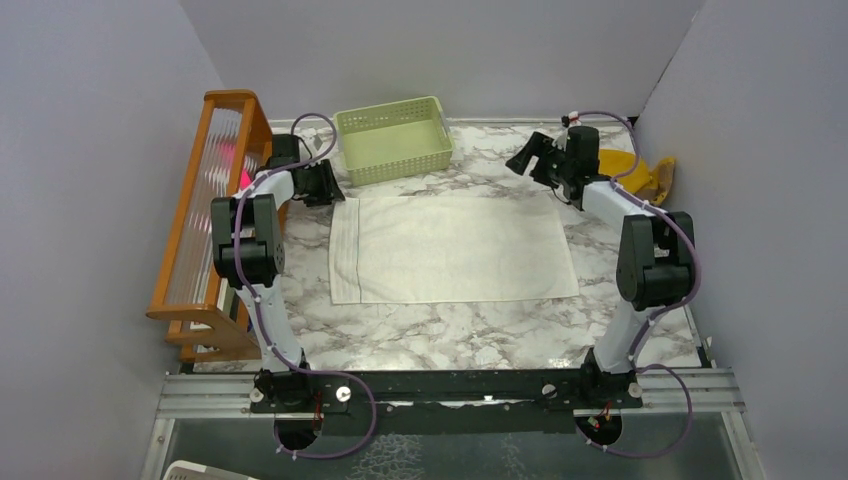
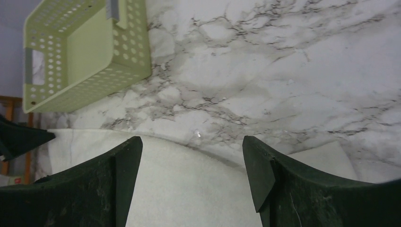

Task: Roll the towels
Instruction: Fold the towel at the center of the board.

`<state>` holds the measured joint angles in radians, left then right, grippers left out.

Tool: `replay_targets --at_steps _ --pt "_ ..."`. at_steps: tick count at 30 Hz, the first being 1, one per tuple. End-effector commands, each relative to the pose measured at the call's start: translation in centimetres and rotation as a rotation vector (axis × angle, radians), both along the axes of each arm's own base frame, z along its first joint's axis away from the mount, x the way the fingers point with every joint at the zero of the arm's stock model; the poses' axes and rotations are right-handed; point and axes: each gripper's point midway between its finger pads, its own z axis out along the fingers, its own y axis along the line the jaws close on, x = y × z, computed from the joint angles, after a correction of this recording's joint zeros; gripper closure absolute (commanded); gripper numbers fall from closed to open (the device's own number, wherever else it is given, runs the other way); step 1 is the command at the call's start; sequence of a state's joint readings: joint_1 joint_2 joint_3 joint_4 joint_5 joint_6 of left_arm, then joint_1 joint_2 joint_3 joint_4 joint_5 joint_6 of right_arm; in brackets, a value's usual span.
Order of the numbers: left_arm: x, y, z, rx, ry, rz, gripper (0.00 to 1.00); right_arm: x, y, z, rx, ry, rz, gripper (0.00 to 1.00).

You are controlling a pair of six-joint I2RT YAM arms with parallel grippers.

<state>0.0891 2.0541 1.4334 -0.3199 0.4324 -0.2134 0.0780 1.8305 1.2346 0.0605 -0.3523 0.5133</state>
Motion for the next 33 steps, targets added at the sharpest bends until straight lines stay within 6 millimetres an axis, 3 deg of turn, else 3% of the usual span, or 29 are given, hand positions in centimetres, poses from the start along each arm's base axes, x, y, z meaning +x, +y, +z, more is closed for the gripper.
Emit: replay_targets --at_steps 1,4,5,12,22,33 --pt "2.0 -1.1 0.9 -0.029 -0.067 -0.041 0.62 1.1 -4.1 -4.3 -0.125 0.046 -0.168 0.21" --pt "2.8 -1.1 1.8 -0.032 -0.087 -0.038 0.97 1.1 -5.7 -6.3 -0.184 0.105 -0.215 0.21" --pt "2.9 -0.9 2.1 -0.022 -0.088 -0.029 1.0 0.9 -6.2 -6.7 -0.205 0.124 -0.23 0.21" --pt "2.6 1.3 2.4 0.08 -0.067 0.011 1.0 -0.9 -9.2 -9.5 -0.299 0.221 -0.293 0.22" --pt "1.8 3.2 1.0 0.126 -0.016 0.041 1.0 -1.3 -10.7 -11.8 -0.4 0.28 -0.3 0.24" --pt "1.9 2.9 0.4 0.094 -0.001 0.038 1.0 -1.2 -11.7 -13.1 -0.537 0.304 -0.252 0.33"
